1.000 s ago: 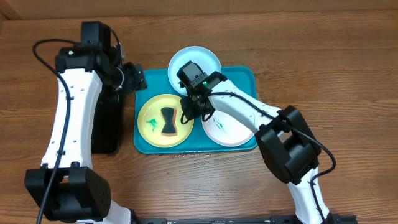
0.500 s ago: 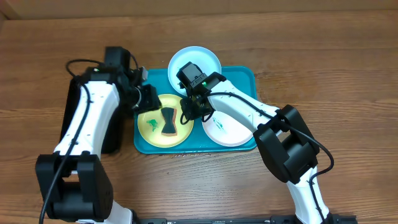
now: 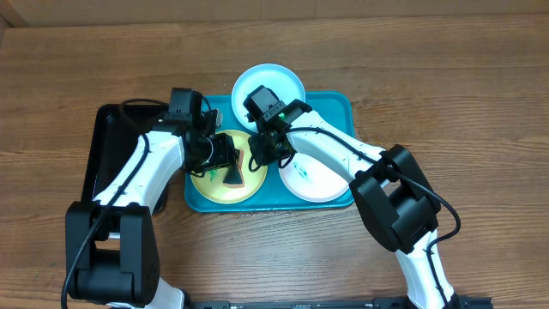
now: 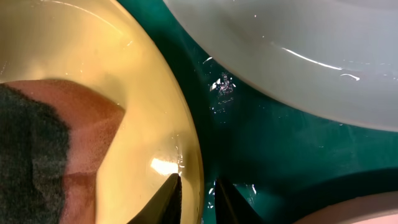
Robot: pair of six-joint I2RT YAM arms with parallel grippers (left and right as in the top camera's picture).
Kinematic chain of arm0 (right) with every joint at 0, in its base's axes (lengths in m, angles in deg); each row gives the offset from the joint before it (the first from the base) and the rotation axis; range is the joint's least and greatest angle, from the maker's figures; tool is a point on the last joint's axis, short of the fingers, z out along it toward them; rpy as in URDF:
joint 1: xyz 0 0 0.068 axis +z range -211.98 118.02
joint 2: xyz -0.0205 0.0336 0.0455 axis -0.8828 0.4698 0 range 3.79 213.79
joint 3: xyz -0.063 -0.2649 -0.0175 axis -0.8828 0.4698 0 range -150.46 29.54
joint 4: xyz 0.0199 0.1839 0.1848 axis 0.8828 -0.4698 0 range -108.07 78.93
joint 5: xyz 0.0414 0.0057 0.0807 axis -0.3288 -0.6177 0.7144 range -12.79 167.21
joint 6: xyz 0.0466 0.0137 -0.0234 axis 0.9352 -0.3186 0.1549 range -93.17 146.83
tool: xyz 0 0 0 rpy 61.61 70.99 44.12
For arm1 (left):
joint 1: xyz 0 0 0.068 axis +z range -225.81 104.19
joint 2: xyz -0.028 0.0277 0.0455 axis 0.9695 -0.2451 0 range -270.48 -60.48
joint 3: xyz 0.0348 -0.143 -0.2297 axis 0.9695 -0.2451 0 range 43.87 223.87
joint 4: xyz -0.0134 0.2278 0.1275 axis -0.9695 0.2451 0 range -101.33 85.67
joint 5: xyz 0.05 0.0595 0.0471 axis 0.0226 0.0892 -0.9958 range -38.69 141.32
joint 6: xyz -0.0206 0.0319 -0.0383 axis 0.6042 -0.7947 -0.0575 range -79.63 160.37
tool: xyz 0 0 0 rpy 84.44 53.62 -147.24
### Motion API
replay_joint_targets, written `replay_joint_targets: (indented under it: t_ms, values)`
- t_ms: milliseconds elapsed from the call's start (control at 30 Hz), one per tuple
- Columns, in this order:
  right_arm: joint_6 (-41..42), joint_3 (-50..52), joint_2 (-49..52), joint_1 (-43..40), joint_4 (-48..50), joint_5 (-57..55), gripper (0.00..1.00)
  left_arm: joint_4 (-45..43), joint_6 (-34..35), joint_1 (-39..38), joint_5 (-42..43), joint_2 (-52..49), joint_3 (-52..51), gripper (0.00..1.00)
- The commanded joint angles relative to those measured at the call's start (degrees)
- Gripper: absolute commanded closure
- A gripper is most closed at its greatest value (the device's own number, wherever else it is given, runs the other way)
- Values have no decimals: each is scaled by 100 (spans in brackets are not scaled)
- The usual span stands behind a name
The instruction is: Clean dirty plates on tray and stack at the side
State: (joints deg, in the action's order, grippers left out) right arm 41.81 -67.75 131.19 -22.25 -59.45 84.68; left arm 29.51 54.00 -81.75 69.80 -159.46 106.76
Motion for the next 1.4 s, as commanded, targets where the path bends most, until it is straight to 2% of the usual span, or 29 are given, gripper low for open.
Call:
replay_joint_targets:
  t_ms: [0,333,533,667,833,967,1100,1233,1367]
  values:
    - [7,-129,39,-24,31,31,80,-114,201,-50,79,-155,-149,48]
    - [7,-129,37,-24,28,31,80,-367,400,-352,-201,-503,-164,50]
    - [4,-129,37,-24,11,31,80,-295,398,-348,-494,-590,-160,63]
    - [7,-129,37,-24,11,28,80,-155,402,-341,-839,-590,-160,76]
    - [7,-129,37,-24,11,28,80,109,520,-341,-1904,-590,-160,92]
    - [4,-129,37,-24,9,28,81,317,868,-341,-2914,-590,-144,96]
    - [4,-129,37,-24,9,26,81,492,940,-341,-3545,-590,13,96]
    - [4,-129,39,-24,9,11,81,654,960,-341,-3834,-590,310,96]
    - [4,-129,37,-24,9,13,81,752,999,-341,-3764,-590,697,96]
